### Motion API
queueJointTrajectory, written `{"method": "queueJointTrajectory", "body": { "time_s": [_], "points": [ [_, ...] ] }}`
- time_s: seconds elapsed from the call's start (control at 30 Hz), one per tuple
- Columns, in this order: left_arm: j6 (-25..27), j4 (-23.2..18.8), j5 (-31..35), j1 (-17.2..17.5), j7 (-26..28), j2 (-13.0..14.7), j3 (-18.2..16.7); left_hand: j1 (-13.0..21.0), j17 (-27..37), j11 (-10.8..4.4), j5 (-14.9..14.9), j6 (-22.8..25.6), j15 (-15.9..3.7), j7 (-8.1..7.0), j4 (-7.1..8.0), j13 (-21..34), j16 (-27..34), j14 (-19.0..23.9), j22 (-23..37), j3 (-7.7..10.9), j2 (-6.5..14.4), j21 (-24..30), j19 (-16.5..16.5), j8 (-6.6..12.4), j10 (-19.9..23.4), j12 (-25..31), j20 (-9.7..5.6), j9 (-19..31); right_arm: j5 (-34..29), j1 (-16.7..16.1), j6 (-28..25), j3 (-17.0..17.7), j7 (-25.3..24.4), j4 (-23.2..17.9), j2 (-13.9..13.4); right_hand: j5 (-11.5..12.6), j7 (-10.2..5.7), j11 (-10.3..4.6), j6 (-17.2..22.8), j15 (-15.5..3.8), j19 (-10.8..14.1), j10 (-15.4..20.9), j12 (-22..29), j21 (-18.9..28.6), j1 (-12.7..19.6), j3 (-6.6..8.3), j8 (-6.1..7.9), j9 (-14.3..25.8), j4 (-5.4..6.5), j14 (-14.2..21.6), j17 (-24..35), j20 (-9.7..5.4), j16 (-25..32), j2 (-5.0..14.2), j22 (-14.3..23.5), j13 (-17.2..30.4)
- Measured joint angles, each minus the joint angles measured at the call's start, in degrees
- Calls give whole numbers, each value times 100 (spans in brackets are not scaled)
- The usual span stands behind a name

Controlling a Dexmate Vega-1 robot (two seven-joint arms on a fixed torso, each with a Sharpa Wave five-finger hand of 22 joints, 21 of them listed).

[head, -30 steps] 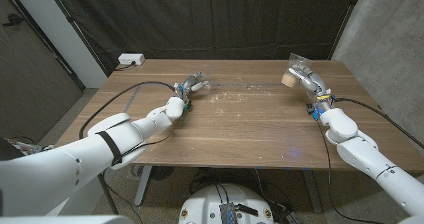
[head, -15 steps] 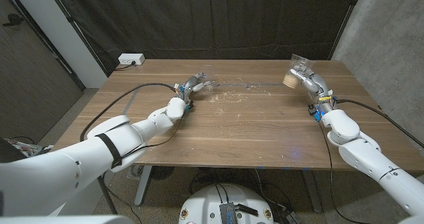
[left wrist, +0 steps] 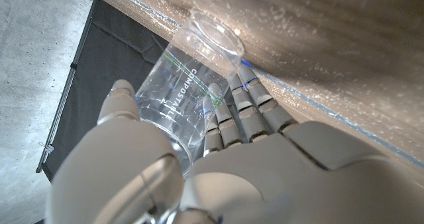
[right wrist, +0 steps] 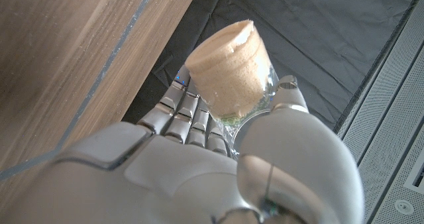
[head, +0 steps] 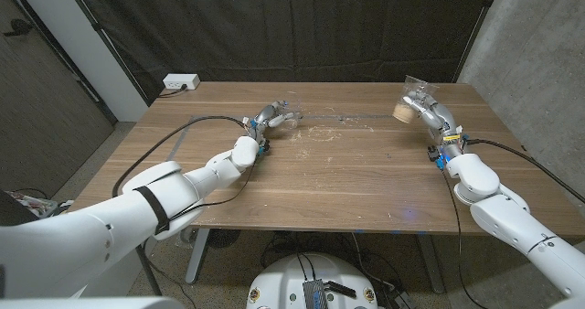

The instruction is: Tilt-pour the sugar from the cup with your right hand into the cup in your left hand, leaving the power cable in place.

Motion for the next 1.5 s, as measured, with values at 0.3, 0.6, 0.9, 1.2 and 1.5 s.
{"method": "queueJointTrajectory", "body": {
  "time_s": [0.3, 0.6, 0.9, 1.2, 1.5],
  "points": [
    [43, -41, -181, 73, 9, -48, -139, 257, 103, -28, -1, 141, -22, 22, 0, 123, 130, 324, 16, 51, 134, 59, 175, 96, 213, 192, -14, 57, -15, -33, -99, 22, -59, -67, -13, 0, 20, 20, 24, 10, 0, 20, -44, 36, -17, 0, -1, 0, 0, 10, 0, 0, -44, 17, -13, -1],
    [176, -58, -385, 113, -94, -78, -264, 489, 199, 0, -4, 229, -42, 38, -31, 219, 195, 467, 43, 113, 232, 66, 206, 139, 244, 322, -13, 111, -53, 83, -262, -32, -87, -86, 3, 0, 13, -11, 49, 10, -41, 50, -45, 44, -17, 0, -40, -1, 0, 10, 0, 1, -44, 17, -27, -2],
    [28, -56, -260, 118, 101, -8, -212, 512, 264, -24, -50, 368, -33, 2, -29, 289, 201, 520, 43, 110, 253, 88, 241, 242, 351, 410, -41, 153, -72, 254, -360, -132, -85, 6, 74, 0, -6, -11, 69, 9, -41, 50, -85, 57, -17, 0, -47, 27, 0, 10, 28, 1, -91, 17, -27, 0],
    [-337, 88, -102, 20, 323, 18, -119, 564, 304, -20, -90, 387, -55, 2, 4, 344, 218, 541, 69, 78, 202, 88, 258, 264, 368, 454, -23, 189, -102, 449, -417, -255, -53, 143, 159, 0, -18, -10, 80, 9, -93, 50, -85, 80, -27, 0, -49, 26, 0, 10, 28, -9, -132, 27, -26, 0],
    [-797, 261, 14, -77, 456, -19, -98, 563, 350, -27, -114, 418, -63, 33, 19, 383, 217, 569, 70, 61, 203, 110, 257, 285, 376, 524, -23, 216, -145, 685, -427, -414, 24, 360, 280, 0, -18, -10, 79, 7, -92, 50, -129, 113, -39, 0, -83, 26, 0, 53, 53, -9, -137, 39, -54, 30]
  ]
}}
